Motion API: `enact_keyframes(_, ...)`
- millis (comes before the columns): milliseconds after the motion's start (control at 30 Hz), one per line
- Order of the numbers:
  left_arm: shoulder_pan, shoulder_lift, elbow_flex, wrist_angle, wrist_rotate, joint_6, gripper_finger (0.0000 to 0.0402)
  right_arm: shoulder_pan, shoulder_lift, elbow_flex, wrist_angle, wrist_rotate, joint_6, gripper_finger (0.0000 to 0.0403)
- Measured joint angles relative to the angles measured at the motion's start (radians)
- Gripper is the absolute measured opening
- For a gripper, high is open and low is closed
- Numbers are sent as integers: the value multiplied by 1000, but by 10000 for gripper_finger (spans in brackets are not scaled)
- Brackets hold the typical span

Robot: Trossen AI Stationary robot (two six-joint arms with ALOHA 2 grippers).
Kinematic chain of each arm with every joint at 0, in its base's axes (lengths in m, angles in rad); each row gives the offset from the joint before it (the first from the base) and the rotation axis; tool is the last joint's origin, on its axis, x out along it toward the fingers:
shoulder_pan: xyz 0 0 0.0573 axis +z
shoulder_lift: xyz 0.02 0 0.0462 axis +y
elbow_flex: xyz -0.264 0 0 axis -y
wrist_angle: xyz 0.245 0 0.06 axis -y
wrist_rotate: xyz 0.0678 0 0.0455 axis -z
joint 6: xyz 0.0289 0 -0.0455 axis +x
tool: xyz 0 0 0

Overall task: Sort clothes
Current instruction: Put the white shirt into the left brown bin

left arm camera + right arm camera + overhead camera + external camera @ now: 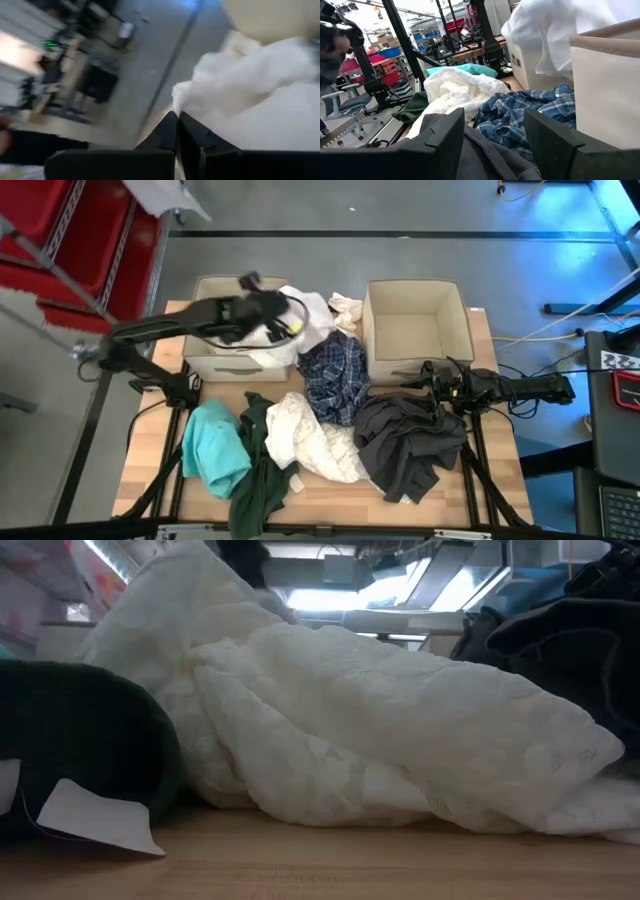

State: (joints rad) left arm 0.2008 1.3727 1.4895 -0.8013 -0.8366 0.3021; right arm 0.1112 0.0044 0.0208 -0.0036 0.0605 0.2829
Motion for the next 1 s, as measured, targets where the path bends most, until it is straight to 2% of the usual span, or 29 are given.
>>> enact_keyframes(267, 13, -248, 0, -12, -257, 84, 0, 0, 0, 0, 0, 0, 1, 209)
enact_keyframes(500, 76, -406, 0, -121, -320, 55, 0, 0, 0, 0, 1, 0, 5, 209)
enact_keyframes(667, 103, -449, 2, -317, -247, -126, 0, 0, 0, 0, 1, 1, 7, 209)
enact_keyframes(833, 141, -424, -23, -539, -140, -345, 0, 0, 0, 0, 2, 15, 8, 209)
enact_keyframes(1000, 188, -385, -104, -549, 5, -403, 0, 0, 0, 0, 2, 17, 8, 209)
